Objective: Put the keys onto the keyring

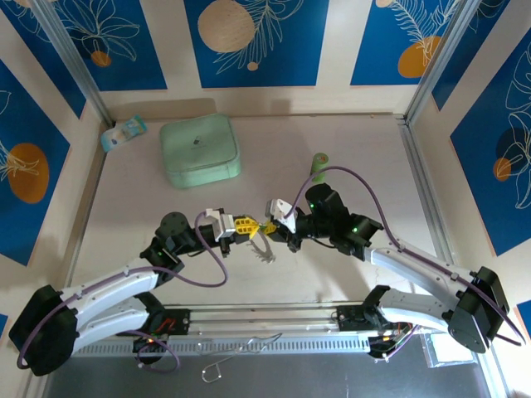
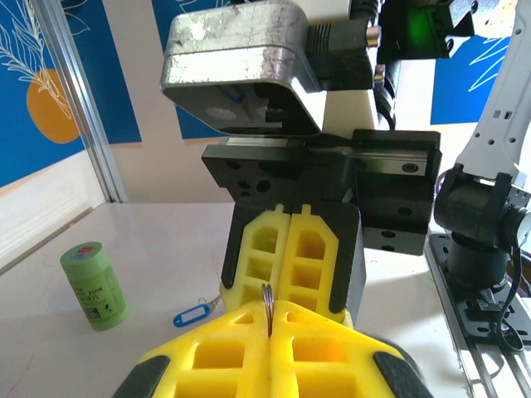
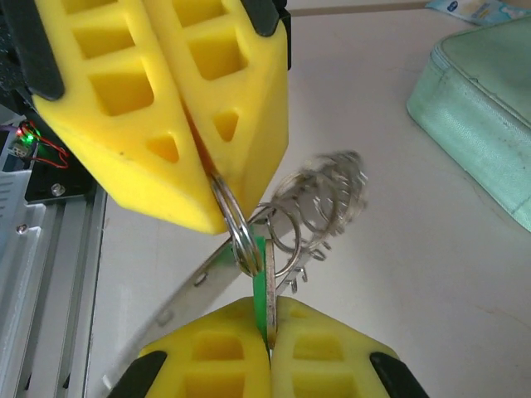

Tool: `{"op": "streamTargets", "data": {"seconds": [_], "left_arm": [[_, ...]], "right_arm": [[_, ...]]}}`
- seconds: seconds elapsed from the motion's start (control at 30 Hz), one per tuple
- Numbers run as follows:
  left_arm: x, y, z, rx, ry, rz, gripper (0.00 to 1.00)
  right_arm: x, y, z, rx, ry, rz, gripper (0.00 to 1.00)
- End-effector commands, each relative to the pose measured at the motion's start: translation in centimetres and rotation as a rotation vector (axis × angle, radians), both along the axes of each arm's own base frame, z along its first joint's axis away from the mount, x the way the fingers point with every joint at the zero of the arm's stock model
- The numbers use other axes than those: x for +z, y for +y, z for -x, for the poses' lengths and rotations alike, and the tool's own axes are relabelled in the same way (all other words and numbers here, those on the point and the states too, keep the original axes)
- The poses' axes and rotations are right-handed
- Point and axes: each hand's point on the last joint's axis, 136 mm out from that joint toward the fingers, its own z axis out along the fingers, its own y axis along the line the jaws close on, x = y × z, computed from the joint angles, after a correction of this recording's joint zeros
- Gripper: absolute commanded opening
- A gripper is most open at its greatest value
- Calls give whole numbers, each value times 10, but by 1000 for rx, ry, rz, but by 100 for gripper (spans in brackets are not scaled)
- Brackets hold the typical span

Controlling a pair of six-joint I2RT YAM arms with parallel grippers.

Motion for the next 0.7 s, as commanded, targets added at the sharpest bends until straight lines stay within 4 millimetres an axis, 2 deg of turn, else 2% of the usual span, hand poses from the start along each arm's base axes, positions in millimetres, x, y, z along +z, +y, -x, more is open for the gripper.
{"op": "streamTargets", "data": {"seconds": [0.0,0.33,0.67], "left_arm": [[11,0,5,-14,-42,5,0],[8,4,0,28,-64,-13,0],[-11,2,0,15,-22,-104,0]], "right_arm": [[22,0,1,6,-44,-20,0],[21,-10,-5,-31,-90,46,0],[39,-10,-5,-29,-134,25,0]]}}
